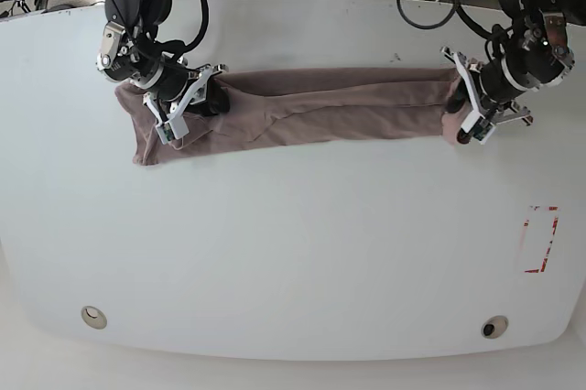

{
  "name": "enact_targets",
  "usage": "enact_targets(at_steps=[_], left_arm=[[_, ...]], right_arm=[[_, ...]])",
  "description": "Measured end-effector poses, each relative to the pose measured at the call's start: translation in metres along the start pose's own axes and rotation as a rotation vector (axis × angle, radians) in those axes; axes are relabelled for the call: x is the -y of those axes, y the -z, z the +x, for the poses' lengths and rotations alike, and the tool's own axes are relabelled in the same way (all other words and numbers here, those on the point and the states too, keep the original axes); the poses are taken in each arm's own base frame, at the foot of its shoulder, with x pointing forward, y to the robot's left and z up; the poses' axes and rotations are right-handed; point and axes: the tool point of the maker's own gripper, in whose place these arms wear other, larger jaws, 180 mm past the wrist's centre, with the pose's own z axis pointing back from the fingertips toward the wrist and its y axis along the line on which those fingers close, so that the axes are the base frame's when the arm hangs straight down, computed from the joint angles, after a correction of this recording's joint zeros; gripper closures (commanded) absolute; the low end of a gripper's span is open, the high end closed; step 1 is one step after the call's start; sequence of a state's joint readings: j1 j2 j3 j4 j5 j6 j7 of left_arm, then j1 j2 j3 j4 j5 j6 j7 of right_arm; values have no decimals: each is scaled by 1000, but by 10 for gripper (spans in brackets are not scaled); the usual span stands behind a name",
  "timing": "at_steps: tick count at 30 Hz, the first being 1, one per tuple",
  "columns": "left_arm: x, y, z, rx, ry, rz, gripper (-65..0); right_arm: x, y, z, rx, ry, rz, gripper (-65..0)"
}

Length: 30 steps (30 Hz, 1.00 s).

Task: Fold the T-shirt properly
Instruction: 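Release the left gripper and move it inward to grasp the strip's middle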

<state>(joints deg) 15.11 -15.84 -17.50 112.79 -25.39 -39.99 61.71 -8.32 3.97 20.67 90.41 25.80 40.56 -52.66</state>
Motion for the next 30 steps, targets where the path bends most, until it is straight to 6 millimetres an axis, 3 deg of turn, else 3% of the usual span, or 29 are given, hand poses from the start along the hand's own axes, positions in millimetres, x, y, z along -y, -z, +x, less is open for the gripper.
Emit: enact_targets(at_steps=[4, 12, 18, 30], left_arm=[[39, 15, 11, -2, 80, -111, -46], [84, 32, 53, 96, 112, -218, -47], [92, 39, 75, 140, 112, -235, -47], [98, 41, 76, 144, 102, -248, -51]], right_arm=[[0, 0, 0, 0, 1, 1, -128], [0, 0, 0, 1, 2, 1, -128], [0, 0, 0, 0, 1, 0, -128], [0, 0, 0, 0, 1, 0, -128]])
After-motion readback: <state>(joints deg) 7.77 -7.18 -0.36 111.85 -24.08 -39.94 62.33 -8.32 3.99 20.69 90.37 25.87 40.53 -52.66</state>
